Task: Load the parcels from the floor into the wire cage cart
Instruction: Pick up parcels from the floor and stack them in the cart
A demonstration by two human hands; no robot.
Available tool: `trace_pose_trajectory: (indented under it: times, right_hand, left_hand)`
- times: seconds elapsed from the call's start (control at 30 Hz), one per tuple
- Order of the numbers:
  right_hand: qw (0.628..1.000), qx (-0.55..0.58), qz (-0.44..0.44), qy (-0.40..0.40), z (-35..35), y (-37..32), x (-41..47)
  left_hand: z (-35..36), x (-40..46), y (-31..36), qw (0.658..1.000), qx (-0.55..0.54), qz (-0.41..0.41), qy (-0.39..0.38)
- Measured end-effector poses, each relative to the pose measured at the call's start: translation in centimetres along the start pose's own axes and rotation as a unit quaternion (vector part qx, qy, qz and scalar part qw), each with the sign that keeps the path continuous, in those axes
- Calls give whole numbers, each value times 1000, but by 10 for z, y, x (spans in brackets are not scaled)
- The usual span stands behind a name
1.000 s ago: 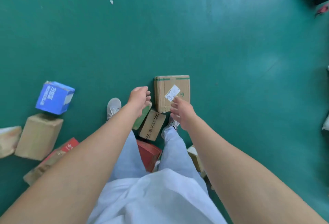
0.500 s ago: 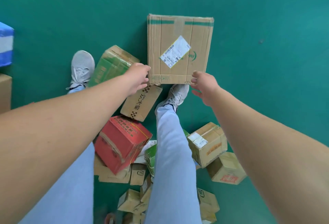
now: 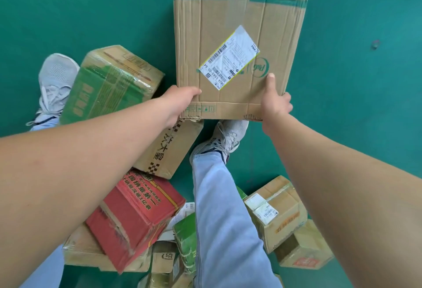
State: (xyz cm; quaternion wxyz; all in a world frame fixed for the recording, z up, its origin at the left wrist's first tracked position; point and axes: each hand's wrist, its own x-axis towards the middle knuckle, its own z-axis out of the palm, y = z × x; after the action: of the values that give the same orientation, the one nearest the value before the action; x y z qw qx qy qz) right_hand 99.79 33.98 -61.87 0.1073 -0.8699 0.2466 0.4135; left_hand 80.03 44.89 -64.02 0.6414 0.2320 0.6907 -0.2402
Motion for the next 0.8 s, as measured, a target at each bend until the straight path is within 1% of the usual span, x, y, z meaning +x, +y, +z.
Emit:
trace_pose_trajectory:
  times: [0.1, 0.2, 0.27, 0.33, 0.47, 0.53, 0.57, 0.6, 0.73, 0.8]
  right_hand:
    - [999, -3, -13, -45, -13, 11, -15]
    - [998, 2, -52, -38, -39, 11, -53]
    - [996, 32, -84, -30, -58, 4, -86]
    - [992, 63, -104, -38, -79, -5, -124]
    - [983, 81, -153, -56, -115, -32, -222]
    - [979, 75, -176, -62, -131, -43, -278]
    - [974, 66, -204, -71, -140, -49, -317]
    - [971, 61, -219, -72, -144, -53, -336]
    - [947, 37, -300, -109, -166, -63, -448]
    - [931, 30, -337, -138, -177, -63, -501]
  left_hand:
    - [-5, -19, 3, 999, 13, 21, 23]
    - [-18, -54, 11, 997, 40, 49, 42]
    - [-31, -88, 21, 996, 32, 74, 46]
    - [-47, -126, 30, 994, 14, 97, 45]
    - [-94, -219, 39, 995, -11, 102, 22]
    - [-124, -236, 26, 993, -33, 113, 23]
    - [-147, -259, 18, 992, -50, 115, 30]
    - [-156, -268, 12, 990, -67, 119, 33]
    - [-206, -394, -15, 976, -147, 137, 81]
    - [-231, -433, -35, 964, -192, 151, 101]
